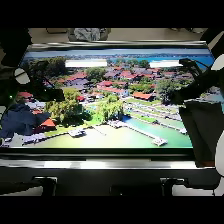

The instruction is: Fold the shirts.

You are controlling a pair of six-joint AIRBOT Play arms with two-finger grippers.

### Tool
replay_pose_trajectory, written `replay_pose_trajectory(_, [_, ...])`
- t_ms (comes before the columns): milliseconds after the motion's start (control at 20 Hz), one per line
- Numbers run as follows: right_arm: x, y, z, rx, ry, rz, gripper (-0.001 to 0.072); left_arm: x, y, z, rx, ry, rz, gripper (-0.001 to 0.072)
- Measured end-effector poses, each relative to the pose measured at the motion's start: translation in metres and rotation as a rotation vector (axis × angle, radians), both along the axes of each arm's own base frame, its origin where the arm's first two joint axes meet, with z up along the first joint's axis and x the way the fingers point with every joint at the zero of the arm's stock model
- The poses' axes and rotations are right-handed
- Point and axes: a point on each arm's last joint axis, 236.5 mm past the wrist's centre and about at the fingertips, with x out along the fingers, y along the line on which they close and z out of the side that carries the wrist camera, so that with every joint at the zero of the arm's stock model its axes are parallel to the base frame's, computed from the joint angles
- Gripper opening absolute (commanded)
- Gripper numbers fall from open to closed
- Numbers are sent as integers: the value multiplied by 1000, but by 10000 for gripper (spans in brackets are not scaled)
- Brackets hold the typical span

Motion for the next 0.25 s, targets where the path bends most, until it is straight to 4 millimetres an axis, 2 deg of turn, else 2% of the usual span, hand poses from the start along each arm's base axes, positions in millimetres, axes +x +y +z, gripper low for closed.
replay_pose_trajectory(250, [-1,1,-1,0,8,1,702,0,0,-2,-1,2,3,601])
